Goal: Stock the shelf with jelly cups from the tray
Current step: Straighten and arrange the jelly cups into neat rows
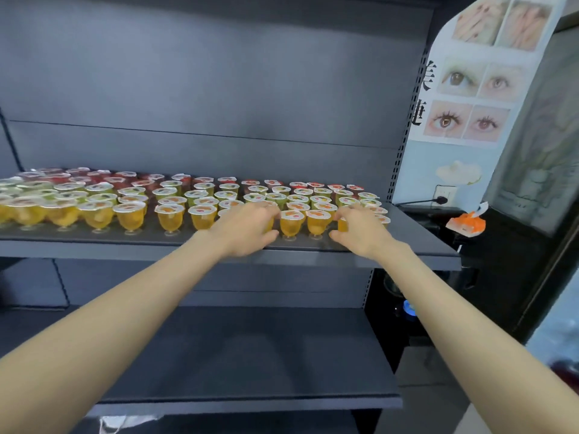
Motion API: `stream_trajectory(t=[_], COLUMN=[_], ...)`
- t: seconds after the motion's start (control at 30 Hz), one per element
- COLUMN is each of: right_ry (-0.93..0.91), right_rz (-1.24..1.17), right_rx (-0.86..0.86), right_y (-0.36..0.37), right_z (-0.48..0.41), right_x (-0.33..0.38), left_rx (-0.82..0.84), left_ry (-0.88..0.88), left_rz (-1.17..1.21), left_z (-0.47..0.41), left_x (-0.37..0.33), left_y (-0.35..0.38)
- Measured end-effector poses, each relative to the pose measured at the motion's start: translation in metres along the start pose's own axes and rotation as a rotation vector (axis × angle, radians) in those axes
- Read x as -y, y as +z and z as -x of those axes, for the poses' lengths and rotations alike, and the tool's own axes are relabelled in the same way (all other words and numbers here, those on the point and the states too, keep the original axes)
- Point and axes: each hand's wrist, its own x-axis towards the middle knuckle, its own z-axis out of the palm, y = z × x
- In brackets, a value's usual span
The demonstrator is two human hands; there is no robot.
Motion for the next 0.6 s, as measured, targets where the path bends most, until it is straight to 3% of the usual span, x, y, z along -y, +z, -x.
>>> stream_trajectory(t=[0.3, 0.6], right_ry=[-0.074, -0.236], right_rz=[-0.058, -0.079], right_rx=[0.08, -0.045], right_y=[0.012, -0.006], right_z=[-0.011, -0.061], right_x=[0.171, 0.286], left_rx=[0.046, -0.086], left_ry=[-0.149, -0.291], left_rz=[-0.024, -0.049], left_z=[0.094, 0.142], left_x=[0.126, 0.221], left_y=[-0.073, -0.139])
